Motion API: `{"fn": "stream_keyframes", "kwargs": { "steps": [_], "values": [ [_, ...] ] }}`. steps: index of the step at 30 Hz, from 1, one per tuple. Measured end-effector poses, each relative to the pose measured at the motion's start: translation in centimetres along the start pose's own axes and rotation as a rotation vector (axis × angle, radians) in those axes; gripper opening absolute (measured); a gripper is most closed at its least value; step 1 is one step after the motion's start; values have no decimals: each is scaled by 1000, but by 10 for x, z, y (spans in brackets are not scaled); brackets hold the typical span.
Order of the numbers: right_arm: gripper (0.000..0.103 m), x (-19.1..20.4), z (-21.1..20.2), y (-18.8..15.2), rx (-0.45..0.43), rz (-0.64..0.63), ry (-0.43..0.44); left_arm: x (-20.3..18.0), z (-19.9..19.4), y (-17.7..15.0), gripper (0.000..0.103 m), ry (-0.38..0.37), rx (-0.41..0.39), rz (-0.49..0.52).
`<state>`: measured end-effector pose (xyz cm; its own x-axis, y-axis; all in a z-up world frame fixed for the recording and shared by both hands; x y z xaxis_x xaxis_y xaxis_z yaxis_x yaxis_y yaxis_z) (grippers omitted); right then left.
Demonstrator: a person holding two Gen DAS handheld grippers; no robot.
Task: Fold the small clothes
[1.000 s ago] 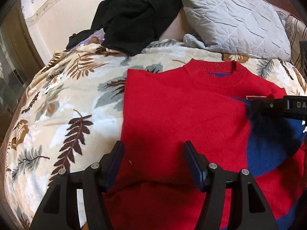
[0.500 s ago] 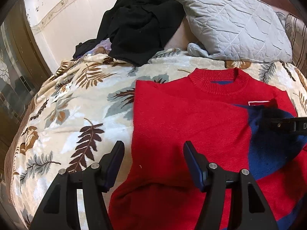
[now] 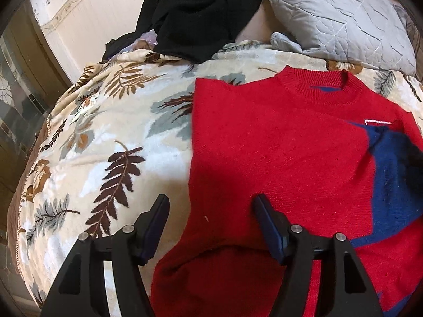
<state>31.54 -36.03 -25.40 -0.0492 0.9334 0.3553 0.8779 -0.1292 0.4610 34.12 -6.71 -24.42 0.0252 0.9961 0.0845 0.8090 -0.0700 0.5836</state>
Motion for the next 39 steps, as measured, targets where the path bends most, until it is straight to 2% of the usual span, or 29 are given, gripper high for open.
{"fn": "stream_keyframes", "kwargs": {
  "steps": [5,9,11,13,19,21,22,25,26,29,33,39],
  "values": [
    [47,-6,-8,-2,-18,-6,36,2,-15,8,68,-57,-34,-36],
    [47,-35,-28,1,-71,56,-16,5,-6,12,68,-30,-14,-51],
    [47,-59,-25,-2,-58,131,-1,5,7,8,68,-10,32,-46],
    [44,-70,-19,-2,-58,168,30,4,5,9,68,-10,22,-48],
    [44,-59,-39,5,-111,145,38,7,-3,12,68,-31,-1,-52],
    [44,-59,-33,2,-84,148,29,5,3,7,69,-15,23,-33],
    [44,-60,-24,-3,-42,150,19,6,7,4,69,-15,43,-26],
    [44,-59,-28,-8,-50,131,12,10,-4,3,69,-51,40,-40],
    [45,-57,-34,-8,-51,131,24,10,-8,3,69,-60,33,-32],
    [56,-50,-48,-13,-75,130,76,16,-21,-1,69,-56,13,-17],
    [56,-45,-63,-27,-84,121,102,29,-40,-12,69,-97,28,-16],
    [56,-37,-84,-57,-88,107,142,61,-76,-44,70,-135,-9,5]
  ]
}}
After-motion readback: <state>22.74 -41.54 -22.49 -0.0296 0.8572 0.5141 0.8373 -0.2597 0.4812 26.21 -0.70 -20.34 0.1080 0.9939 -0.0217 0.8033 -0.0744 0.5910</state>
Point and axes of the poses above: each gripper's, at about its wrist camera, not at the fingertips, and z roughly the way its jaws point, x to its left, y to its top, the point moved 4 cm from there along z, roughly the way its jaws point, and after that the axes turned 13 degrees about -z, right-handed, at the moved point
